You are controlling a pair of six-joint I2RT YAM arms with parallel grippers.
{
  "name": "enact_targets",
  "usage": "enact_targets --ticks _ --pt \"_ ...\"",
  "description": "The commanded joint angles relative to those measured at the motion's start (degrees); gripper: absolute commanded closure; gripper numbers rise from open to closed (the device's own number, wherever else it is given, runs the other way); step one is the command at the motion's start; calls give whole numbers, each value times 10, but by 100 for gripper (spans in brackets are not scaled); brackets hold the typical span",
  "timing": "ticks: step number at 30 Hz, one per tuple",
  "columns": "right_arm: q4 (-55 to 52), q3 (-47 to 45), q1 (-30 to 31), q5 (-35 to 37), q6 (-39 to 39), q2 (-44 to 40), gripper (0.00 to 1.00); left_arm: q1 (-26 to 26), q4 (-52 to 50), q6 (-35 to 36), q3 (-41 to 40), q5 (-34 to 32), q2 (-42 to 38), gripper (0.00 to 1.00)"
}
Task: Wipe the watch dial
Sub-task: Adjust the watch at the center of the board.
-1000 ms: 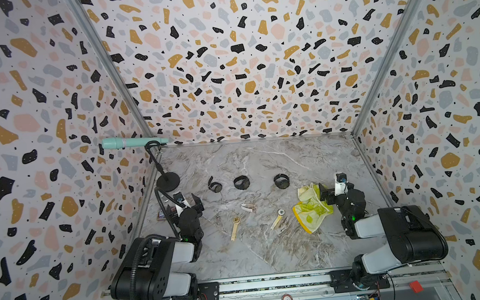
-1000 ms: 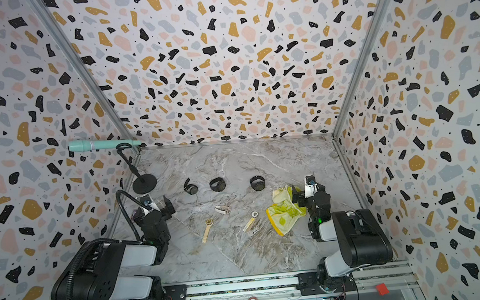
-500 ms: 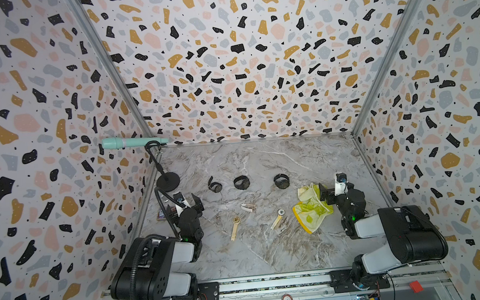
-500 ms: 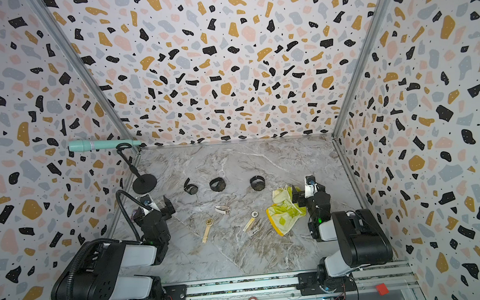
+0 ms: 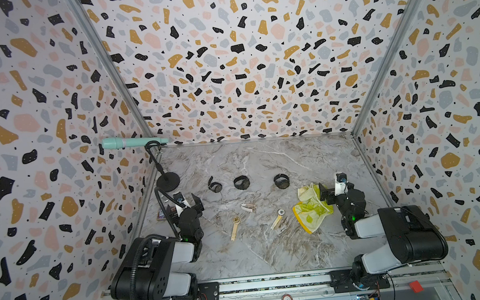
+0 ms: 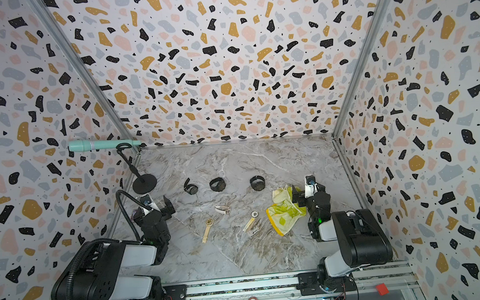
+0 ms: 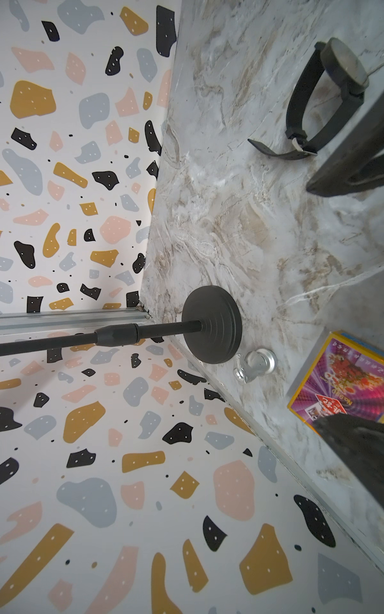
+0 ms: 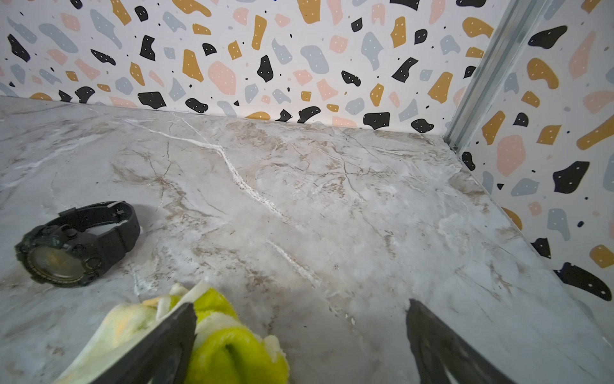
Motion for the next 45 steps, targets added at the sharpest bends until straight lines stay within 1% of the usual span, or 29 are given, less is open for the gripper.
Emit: enact_targets --ticks 1,2,4,6,8,9,10,11,12,14,16,18,20,21,24,26,29,30,31,34,37,40,45 --pt "12 15 -1 -2 -1 -1 1 -3 33 8 10 -8 -1 0" --pt "14 12 -1 0 -2 -4 1 -3 34 8 10 -8 -2 0" --pt "10 13 3 38 10 -9 1 -4 35 9 9 -10 -2 0" --pt "-54 39 3 69 22 -32 1 -7 36 13 9 -12 -4 0" --pt "-120 65 5 74 20 -58 1 -10 19 17 19 -15 -15 0" --pt "-149 76 8 80 19 -74 1 -13 -24 22 42 -21 -27 0" --pt "-172 87 10 87 18 -92 1 -16 -111 19 79 -25 -43 0" --pt "-192 94 13 89 17 -108 1 -16 -167 18 109 -23 -48 0" --pt "-216 105 14 82 19 -128 1 -16 -201 21 132 -26 -51 0" --pt "-288 142 15 70 46 -159 1 -21 -231 28 151 -26 -66 0" --pt "-422 219 18 56 94 -175 1 -30 -232 44 157 -13 -95 0" --pt "-526 286 25 83 163 -174 1 -44 -261 58 180 9 -123 0" --pt "-609 335 25 92 201 -167 1 -66 -323 61 225 19 -137 0" --pt "-640 349 25 100 221 -162 1 -81 -353 61 253 23 -138 0" --pt "-672 355 30 73 208 -158 1 -135 -422 54 327 16 -125 0" --pt "-686 355 38 67 198 -162 1 -171 -446 40 368 6 -110 0" --pt "-714 361 46 67 199 -169 1 -220 -479 26 429 17 -68 0" --pt "-722 363 48 62 198 -173 1 -233 -498 29 454 46 -45 4" --pt "-732 366 51 64 198 -176 1 -247 -521 33 485 71 -20 4" --pt "-758 371 62 83 196 -186 1 -291 -619 26 582 98 63 9" --pt "-788 376 68 97 197 -195 1 -328 -678 14 673 104 139 13" --pt "-813 378 71 104 198 -200 1 -356 -711 -8 747 98 205 15" --pt "-834 373 73 94 208 -219 1 -382 -792 -47 874 95 308 19"
